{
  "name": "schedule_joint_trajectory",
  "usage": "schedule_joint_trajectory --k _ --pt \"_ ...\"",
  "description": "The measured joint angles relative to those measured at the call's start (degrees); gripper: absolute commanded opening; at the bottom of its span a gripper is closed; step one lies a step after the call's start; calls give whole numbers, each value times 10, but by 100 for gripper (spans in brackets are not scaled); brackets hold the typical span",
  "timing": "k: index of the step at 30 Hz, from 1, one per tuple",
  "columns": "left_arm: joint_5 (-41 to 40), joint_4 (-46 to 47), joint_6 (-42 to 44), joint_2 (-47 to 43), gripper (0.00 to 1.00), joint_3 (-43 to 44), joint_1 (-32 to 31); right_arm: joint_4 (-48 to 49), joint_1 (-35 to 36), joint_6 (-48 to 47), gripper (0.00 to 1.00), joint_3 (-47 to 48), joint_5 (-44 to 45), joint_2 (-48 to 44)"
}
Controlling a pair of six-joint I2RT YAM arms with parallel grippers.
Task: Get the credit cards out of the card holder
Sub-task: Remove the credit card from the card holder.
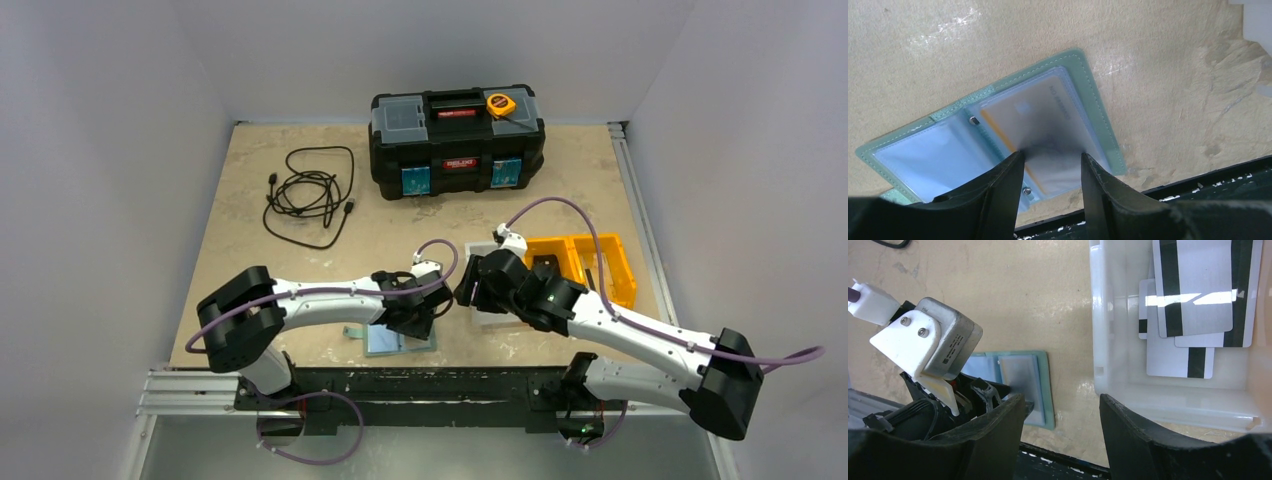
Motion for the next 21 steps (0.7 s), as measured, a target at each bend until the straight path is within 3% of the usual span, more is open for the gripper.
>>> schedule_joint_trajectory --k 5,11,16,21 --pt "-7 9 -3 4 32 0 -3 0 0 0 57 0 -2 7" --pt "-20 10 -15 9 10 3 -6 3 0 0 56 0 -5 25" --pt "-23 15 -24 1 3 -4 -5 17 0 -7 53 0 -14 41" --pt "-19 36 -29 -29 0 -35 0 60 10 -16 42 0 -47 78"
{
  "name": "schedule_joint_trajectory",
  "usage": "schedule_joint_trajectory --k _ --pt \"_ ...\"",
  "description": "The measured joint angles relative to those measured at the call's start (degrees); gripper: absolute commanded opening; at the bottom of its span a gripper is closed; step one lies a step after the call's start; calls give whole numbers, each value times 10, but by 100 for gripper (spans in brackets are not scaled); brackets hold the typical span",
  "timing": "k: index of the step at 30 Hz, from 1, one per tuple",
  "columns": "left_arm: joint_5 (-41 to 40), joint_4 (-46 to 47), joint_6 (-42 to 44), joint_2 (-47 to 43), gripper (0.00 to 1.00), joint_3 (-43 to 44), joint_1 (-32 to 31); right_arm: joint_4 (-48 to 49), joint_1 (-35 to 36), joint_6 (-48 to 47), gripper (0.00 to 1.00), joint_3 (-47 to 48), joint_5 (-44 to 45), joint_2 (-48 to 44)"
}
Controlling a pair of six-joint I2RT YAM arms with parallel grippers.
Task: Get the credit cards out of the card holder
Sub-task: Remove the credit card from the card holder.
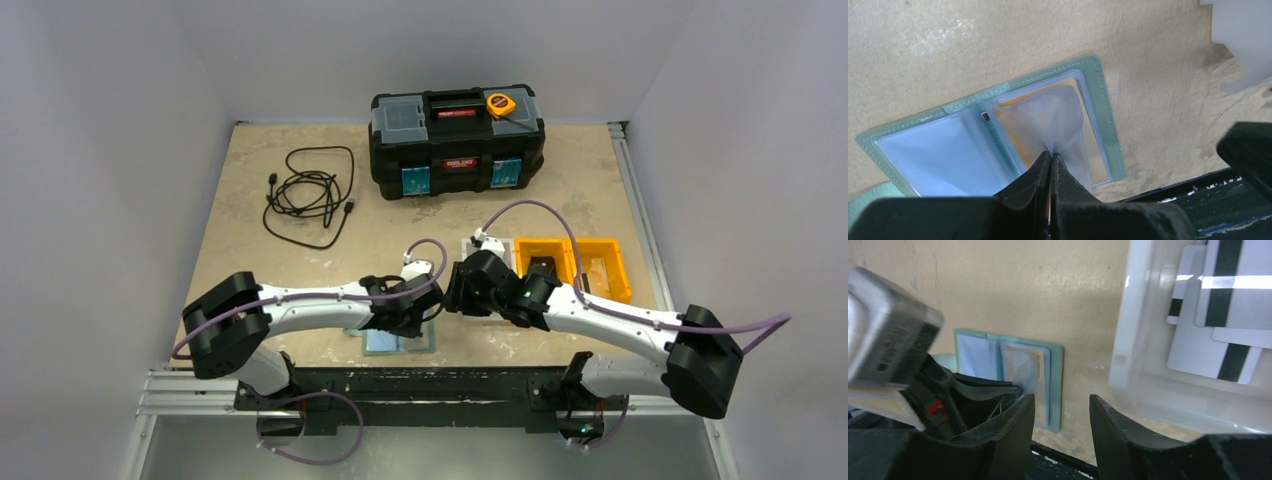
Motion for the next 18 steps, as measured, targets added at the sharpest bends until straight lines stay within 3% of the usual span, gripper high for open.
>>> schedule_joint_trajectory --k 7,18 --pt "19 18 -1 -99 0 -63 23 23 33 0 38 0 -24 56" --pt "61 80 -22 -182 0 -128 56 42 50 0 31 17 -33 83"
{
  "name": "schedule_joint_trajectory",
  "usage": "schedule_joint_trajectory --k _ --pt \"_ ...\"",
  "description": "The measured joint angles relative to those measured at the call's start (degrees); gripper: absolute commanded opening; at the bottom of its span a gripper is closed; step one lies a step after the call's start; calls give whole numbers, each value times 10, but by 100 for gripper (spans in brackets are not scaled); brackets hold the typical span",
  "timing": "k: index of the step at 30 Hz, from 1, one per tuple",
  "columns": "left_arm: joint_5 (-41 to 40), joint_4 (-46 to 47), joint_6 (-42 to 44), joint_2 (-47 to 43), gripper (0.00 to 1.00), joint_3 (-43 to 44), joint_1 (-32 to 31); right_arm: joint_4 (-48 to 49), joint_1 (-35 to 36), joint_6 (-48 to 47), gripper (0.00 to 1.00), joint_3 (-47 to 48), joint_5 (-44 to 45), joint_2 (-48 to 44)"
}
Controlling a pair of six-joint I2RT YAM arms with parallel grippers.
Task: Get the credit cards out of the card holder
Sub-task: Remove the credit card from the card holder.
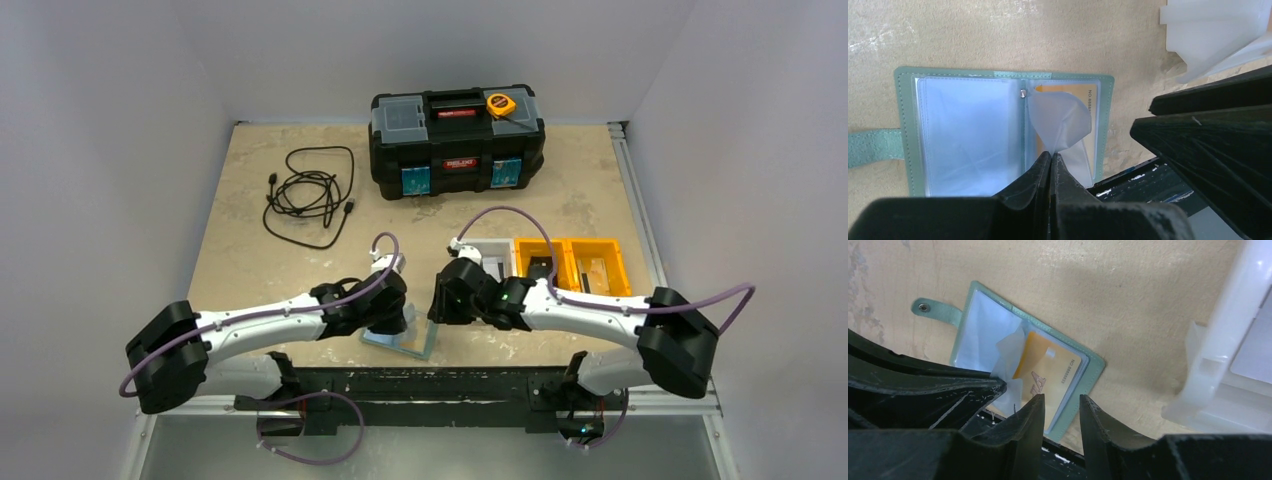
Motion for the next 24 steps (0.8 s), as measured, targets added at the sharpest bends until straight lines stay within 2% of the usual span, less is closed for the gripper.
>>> schedule_joint_trajectory --k 11,17,24 --pt "18 47 -30 -32 0 -48 11 46 9 -2 26 35 -15 108" --pt "14 37 -39 -53 25 -53 11 68 19 -5 25 57 -27 143" --pt "-51 -85 -53 -125 30 -30 15 71 23 -6 25 62 -37 146"
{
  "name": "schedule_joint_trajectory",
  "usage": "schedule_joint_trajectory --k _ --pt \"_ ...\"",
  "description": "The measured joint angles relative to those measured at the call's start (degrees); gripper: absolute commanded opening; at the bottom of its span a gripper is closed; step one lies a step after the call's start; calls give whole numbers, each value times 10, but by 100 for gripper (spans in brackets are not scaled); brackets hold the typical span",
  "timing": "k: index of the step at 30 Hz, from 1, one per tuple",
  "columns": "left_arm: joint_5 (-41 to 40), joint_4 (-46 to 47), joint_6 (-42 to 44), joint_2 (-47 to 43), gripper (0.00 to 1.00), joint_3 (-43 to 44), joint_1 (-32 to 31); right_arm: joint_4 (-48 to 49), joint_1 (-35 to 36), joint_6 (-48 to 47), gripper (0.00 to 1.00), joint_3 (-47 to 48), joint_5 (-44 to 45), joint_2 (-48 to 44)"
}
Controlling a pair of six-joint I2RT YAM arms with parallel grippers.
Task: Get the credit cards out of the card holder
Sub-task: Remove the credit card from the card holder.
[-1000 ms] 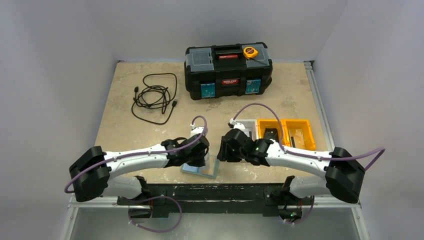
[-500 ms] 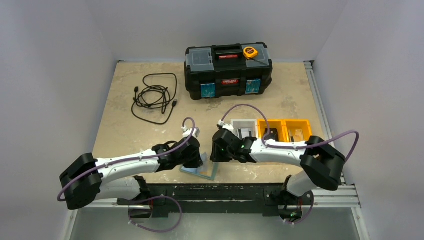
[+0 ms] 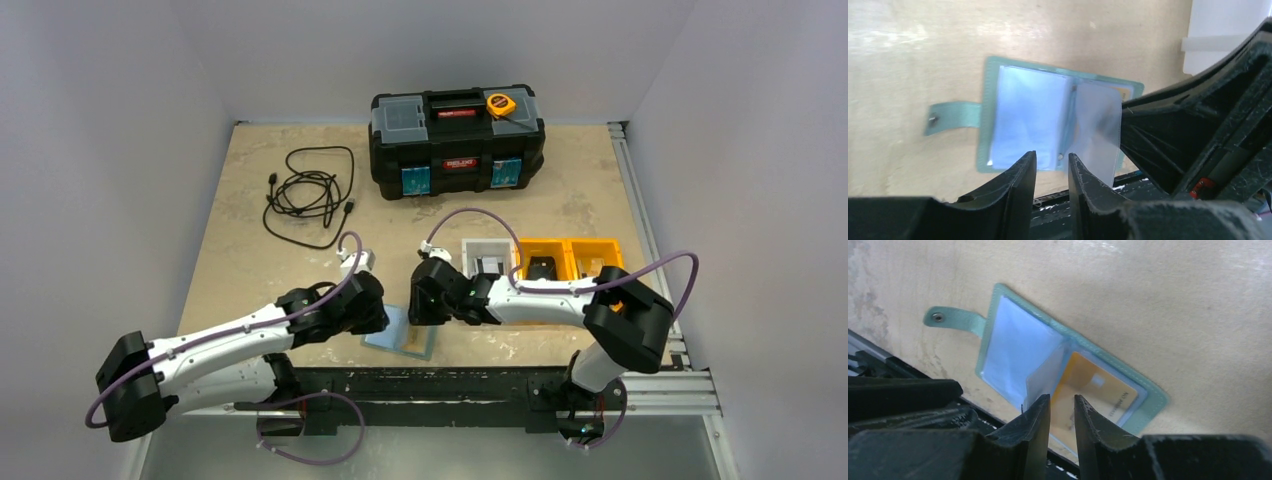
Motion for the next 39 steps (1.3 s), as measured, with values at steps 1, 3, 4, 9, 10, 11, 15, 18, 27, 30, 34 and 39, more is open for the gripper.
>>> schedule_joint_trajectory --k 1,3,4,9,10,11,15,18,27,30,34,39 --pt "-10 -17 -3 -9 30 4 0 0 2 0 24 4 -3 0" --pt "-32 -56 -12 -34 30 12 3 0 9 -1 24 16 -8 5" --pt "-39 -70 -13 -45 30 14 4 1 15 -1 24 26 -8 11" --pt "-68 -132 -22 -89 30 21 14 12 44 -5 25 80 -14 68" --pt "-70 -141 -23 -94 30 22 15 14 48 -6 25 89 -16 82" --pt "-73 -149 -25 -100 30 22 16 16 51 -7 25 95 -19 96" --pt "-75 -166 -26 -111 30 23 19 15 55 -12 24 115 -31 139" --pt "-72 -171 -26 -113 30 23 20 20 55 -15 25 124 -36 148" --pt "-19 -130 -4 -71 27 31 26 -15 56 -10 37 80 -9 52" --pt "8 -99 9 -39 26 39 26 -29 52 -5 37 62 13 -12" --pt "50 -56 25 22 25 56 30 -42 43 4 37 32 41 -64" --pt "90 -11 36 93 24 65 35 -53 25 13 37 -23 52 -73"
